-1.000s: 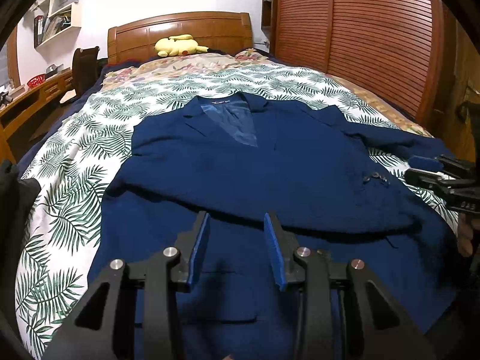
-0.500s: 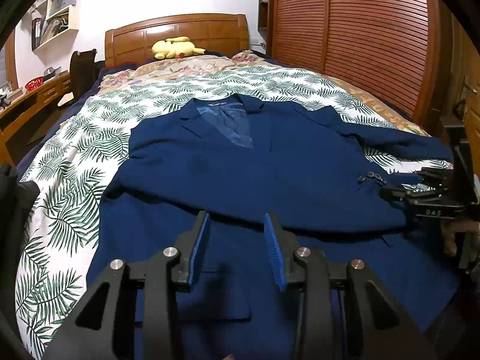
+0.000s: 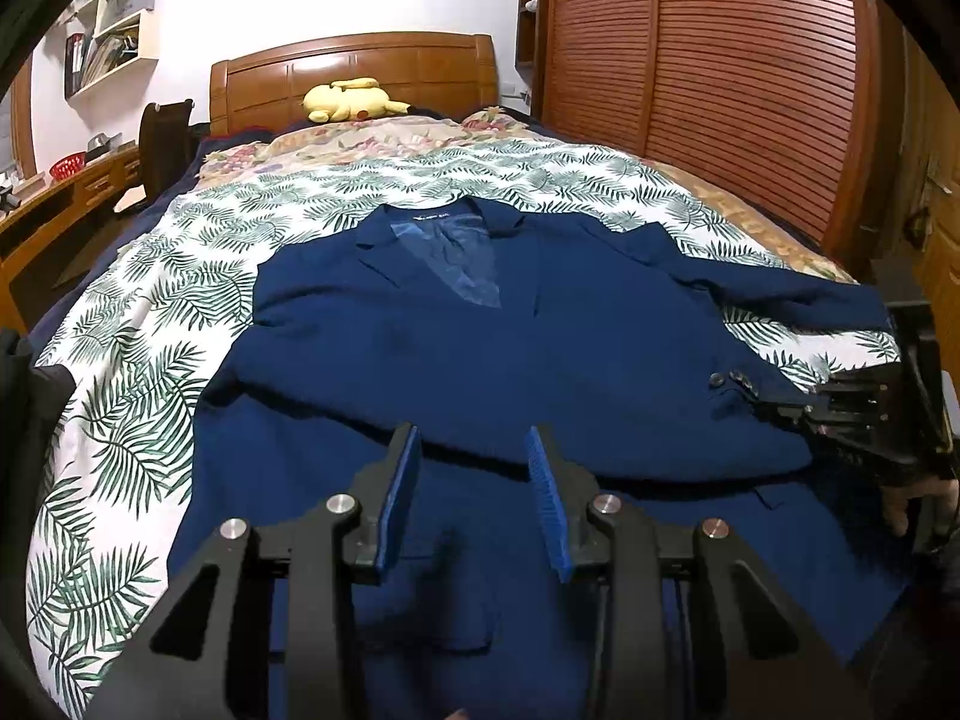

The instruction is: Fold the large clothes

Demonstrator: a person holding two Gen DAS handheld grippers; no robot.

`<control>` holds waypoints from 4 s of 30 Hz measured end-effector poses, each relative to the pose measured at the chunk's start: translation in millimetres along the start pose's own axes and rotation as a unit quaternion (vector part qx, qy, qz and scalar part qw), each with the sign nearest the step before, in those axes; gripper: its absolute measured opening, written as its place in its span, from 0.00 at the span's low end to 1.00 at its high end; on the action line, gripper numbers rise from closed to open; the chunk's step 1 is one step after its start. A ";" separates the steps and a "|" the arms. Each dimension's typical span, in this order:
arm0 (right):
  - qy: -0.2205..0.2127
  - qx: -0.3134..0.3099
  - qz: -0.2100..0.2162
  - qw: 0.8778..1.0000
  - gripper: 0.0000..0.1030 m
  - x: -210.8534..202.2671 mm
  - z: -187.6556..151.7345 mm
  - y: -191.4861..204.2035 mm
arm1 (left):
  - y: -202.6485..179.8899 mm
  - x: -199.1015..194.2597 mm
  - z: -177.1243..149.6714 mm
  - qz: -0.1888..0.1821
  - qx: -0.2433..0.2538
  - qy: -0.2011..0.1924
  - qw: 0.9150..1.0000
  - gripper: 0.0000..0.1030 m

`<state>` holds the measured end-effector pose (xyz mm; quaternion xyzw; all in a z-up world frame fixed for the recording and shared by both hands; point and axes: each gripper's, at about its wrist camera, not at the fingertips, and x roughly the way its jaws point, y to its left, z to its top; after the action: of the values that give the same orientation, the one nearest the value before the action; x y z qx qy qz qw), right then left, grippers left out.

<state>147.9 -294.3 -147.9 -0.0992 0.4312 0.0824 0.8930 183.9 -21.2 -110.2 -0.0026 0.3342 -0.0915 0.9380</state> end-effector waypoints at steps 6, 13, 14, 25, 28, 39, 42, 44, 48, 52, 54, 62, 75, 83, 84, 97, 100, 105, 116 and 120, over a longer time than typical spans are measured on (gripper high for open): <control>-0.013 0.008 -0.012 1.000 0.00 -33.1 -9.1 1.2 | 2.2 -6.1 2.1 -0.007 -0.003 -0.007 1.000 0.35; -0.022 0.022 -0.032 0.999 0.00 -49.1 -4.9 -9.9 | 11.3 -15.0 3.1 -0.016 -0.012 -0.014 1.000 0.35; -0.024 0.024 -0.040 0.999 0.01 -48.6 -2.4 -10.8 | 11.3 -15.5 2.6 -0.017 -0.010 -0.014 1.000 0.35; -0.017 -0.007 0.011 1.000 0.54 -14.5 47.5 7.0 | 2.1 -14.8 1.7 -0.017 0.009 -0.014 1.000 0.37; 0.006 -0.018 0.021 1.000 0.54 3.3 52.7 12.8 | -0.9 -13.6 1.1 -0.022 0.012 -0.011 1.000 0.38; 0.050 -0.011 0.034 0.998 0.57 41.1 30.6 8.0 | -2.7 -13.7 1.7 -0.026 0.009 -0.011 1.000 0.39; 0.045 -0.005 0.027 0.999 0.57 32.1 29.5 6.6 | -4.4 -11.4 1.6 -0.027 0.009 -0.009 1.000 0.40; 0.035 -0.002 0.023 0.999 0.57 18.5 26.9 2.4 | -6.3 -9.8 1.7 -0.028 0.011 -0.007 1.000 0.40; 0.021 0.014 0.017 1.000 0.57 -9.8 18.2 -17.9 | -10.1 -7.5 3.3 -0.031 0.015 -0.006 0.999 0.40; 0.016 0.028 -0.022 0.999 0.57 -35.6 8.1 -52.7 | -11.9 -6.8 3.9 -0.035 0.017 -0.007 0.999 0.41; 0.018 0.041 -0.043 0.998 0.57 -45.5 3.0 -73.6 | -12.6 -7.2 3.8 -0.036 0.018 -0.007 0.999 0.41; 0.019 0.095 -0.121 0.988 0.57 -82.5 -18.1 -151.4 | -14.0 -5.0 3.9 -0.039 0.018 -0.006 0.999 0.43; 0.021 0.193 -0.200 0.960 0.60 -114.4 -49.9 -259.7 | -25.4 3.6 2.4 -0.043 0.030 0.003 0.999 0.45; 0.027 0.249 -0.233 0.940 0.62 -128.5 -61.2 -317.0 | -34.6 7.5 0.1 -0.043 0.043 0.010 0.998 0.45; 0.028 0.253 -0.237 0.938 0.63 -129.3 -62.5 -322.4 | -34.8 7.7 0.0 -0.043 0.043 0.010 0.998 0.45; 0.044 0.324 -0.229 0.917 0.64 -124.6 -91.0 -366.9 | -37.8 12.5 -1.3 -0.040 0.047 0.018 0.998 0.46; 0.050 0.313 -0.222 0.922 0.64 -121.7 -87.9 -361.5 | -37.1 12.4 -1.3 -0.040 0.047 0.019 0.998 0.46; 0.059 0.295 -0.224 0.927 0.56 -116.3 -83.1 -353.0 | -36.1 13.8 -1.1 -0.039 0.045 0.020 0.998 0.47; 0.067 0.222 -0.226 0.946 0.12 -122.8 -44.4 -322.8 | -28.9 8.0 -2.0 -0.037 0.042 0.016 0.998 0.47; 0.021 0.193 -0.233 0.953 0.10 -151.4 -4.7 -305.1 | -20.9 0.0 -2.1 -0.036 0.036 0.010 0.999 0.47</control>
<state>122.4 -599.8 0.7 -0.0240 0.4224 -0.2152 0.8802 179.0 -41.7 -110.4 0.0204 0.3399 -0.1368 0.9303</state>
